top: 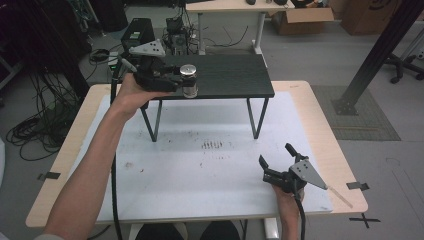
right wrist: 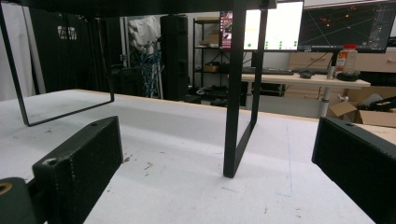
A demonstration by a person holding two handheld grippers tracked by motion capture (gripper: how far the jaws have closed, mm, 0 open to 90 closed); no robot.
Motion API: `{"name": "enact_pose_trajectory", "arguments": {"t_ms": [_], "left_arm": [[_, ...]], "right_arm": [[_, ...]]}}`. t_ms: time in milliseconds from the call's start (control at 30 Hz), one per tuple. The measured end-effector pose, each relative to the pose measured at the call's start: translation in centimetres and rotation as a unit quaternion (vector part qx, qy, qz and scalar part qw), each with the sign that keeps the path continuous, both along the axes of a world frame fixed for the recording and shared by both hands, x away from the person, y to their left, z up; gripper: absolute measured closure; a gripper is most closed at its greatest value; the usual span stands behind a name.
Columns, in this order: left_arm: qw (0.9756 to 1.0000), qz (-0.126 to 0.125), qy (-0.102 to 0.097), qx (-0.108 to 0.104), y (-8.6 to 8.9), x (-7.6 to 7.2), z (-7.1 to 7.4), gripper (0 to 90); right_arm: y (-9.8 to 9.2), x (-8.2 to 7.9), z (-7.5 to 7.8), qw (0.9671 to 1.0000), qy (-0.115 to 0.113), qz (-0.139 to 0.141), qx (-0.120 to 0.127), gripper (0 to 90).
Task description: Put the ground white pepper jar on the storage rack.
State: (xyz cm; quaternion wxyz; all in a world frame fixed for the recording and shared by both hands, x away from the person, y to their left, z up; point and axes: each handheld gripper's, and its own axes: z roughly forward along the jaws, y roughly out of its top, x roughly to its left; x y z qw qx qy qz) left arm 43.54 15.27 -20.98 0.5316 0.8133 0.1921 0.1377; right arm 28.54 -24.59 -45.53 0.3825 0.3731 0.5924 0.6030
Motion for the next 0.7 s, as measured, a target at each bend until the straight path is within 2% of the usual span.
{"name": "enact_pose_trajectory", "arguments": {"t_ms": [400, 633, 700], "left_arm": [[0.9995, 0.027, 0.014, -0.002, -0.7, 2.4, -0.5, 49.1], [0.9991, 0.038, 0.021, -0.003, -0.8, 3.0, -0.9, 49.1], [0.999, 0.04, 0.022, 0.003, -0.7, 3.1, -1.1, 49.1]], "right_arm": [[0.0, 0.0, 0.0, 1.0, -0.001, 0.0, -0.001, 1.5], [0.0, 0.0, 0.0, 1.0, -0.001, 0.0, -0.001, 1.5], [0.0, 0.0, 0.0, 1.0, -0.001, 0.0, -0.001, 1.5]]}}
